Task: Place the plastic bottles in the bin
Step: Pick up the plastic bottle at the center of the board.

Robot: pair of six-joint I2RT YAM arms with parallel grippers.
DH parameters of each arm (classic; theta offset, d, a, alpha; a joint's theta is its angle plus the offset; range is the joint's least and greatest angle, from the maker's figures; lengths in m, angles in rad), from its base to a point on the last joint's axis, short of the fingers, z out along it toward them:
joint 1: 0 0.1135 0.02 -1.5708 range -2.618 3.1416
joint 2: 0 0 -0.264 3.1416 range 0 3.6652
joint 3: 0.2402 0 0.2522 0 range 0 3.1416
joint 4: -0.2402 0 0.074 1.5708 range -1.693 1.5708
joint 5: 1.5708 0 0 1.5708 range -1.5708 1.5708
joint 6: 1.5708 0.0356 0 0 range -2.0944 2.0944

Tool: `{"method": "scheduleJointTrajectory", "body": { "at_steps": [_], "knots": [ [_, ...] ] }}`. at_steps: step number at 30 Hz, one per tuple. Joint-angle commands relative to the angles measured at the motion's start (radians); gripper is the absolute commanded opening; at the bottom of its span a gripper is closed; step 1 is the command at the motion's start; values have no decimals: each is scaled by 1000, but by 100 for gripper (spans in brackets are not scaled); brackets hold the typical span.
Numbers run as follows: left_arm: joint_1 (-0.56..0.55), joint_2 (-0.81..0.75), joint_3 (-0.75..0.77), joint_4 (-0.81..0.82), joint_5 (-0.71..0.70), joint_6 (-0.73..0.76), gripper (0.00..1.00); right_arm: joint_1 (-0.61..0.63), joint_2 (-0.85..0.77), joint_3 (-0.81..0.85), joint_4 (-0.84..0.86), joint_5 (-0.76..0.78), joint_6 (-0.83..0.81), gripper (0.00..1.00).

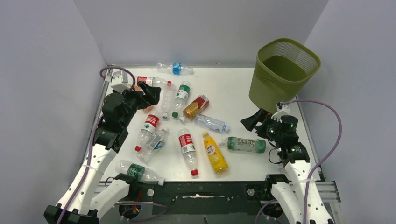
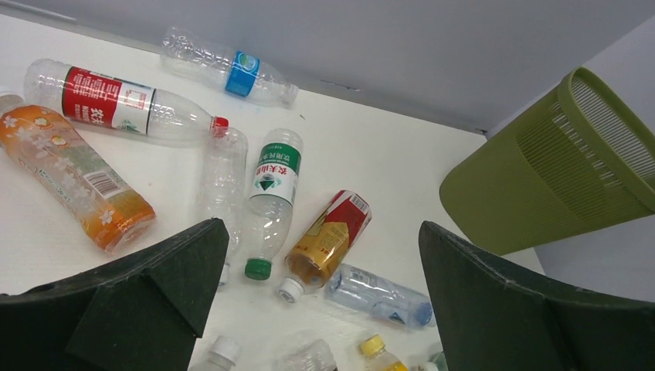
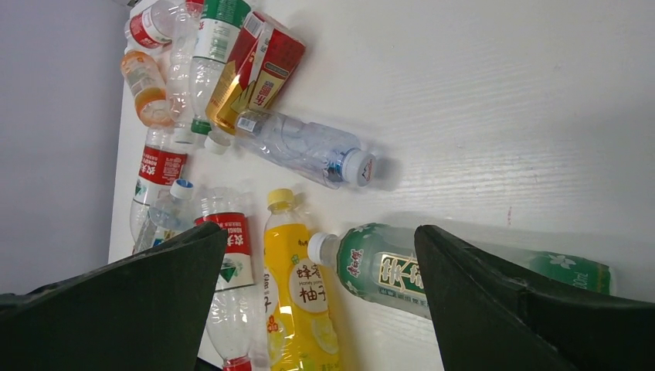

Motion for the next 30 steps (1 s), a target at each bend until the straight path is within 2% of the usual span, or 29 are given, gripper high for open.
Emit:
{"method": "scheduleJointTrajectory", "body": {
  "at_steps": [1,6,9,11,16,18,21,26,30],
  "knots": [
    [0,59,134,-161,30,22,98,9,-26,-3,20,10,11,98],
    [15,276,334,-444,21,47,98,18,-5,-47,29,18,19,98],
    [28,366,387,-512,33,61,98,53,42,-57,45,12,23,98],
    [59,362,375,-508,73,52,98,108,86,-35,40,36,7,98],
    [171,362,279,-389,374,-5,98,304,222,85,-50,246,-77,98],
    [177,373,257,-370,433,-27,98,374,289,136,-93,318,-115,98],
    [176,356,232,-343,456,-45,98,465,391,202,-150,384,-165,98],
    [173,342,275,-404,442,-29,98,589,521,298,-230,536,-234,98],
    [170,343,281,-424,447,-19,98,619,605,362,-186,583,-312,98]
  ]
}}
